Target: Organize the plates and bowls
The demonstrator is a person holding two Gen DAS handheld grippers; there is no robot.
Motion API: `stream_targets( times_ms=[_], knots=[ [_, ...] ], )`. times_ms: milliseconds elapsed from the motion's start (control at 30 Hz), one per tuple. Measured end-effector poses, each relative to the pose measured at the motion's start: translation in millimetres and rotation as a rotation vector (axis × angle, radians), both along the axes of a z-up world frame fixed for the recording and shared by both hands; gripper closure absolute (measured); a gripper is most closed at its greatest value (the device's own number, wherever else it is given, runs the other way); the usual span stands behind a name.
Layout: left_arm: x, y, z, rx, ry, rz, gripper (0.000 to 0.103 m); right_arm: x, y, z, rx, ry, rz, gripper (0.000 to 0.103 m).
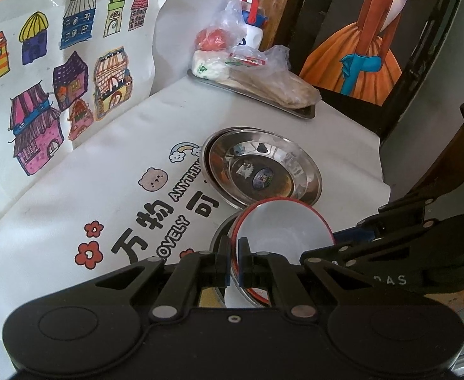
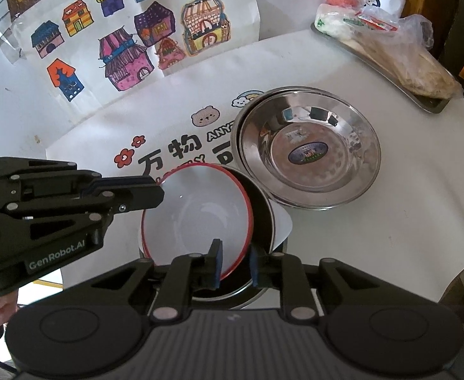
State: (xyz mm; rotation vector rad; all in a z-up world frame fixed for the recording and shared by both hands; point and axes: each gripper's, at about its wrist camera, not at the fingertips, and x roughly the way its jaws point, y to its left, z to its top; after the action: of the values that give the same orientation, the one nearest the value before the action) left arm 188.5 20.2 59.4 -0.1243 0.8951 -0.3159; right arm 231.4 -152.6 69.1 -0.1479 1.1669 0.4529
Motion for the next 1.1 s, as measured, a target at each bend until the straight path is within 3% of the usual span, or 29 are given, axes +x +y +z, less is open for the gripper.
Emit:
stream_targets(
  times_ms=[267,433,800,1100],
  knots=[
    [1.9,-2.1,-1.2,0.002,-0.001,-0.005,0.099,1.4,-1.3,0.4,-0.005,0.012,-0.003,0.08],
    [2.2,-3.3,-1.5,-0.005,0.0,-0.013,0.099,1.4,-0.6,0.8,-0.009,0.019,-0.001,0.069],
    [1.5,-3.3,-1.7,-0.016,0.002,-0.021,0.099,-2.5,2.7,7.4,-0.033,-0.004,0.008,0.058],
    [0.8,-3.9,-2.0,-0.026,0.005,-0.022,0.099,-5.5,0.8,8.8,-0.029,-0.008,0.013,0.057]
  ],
)
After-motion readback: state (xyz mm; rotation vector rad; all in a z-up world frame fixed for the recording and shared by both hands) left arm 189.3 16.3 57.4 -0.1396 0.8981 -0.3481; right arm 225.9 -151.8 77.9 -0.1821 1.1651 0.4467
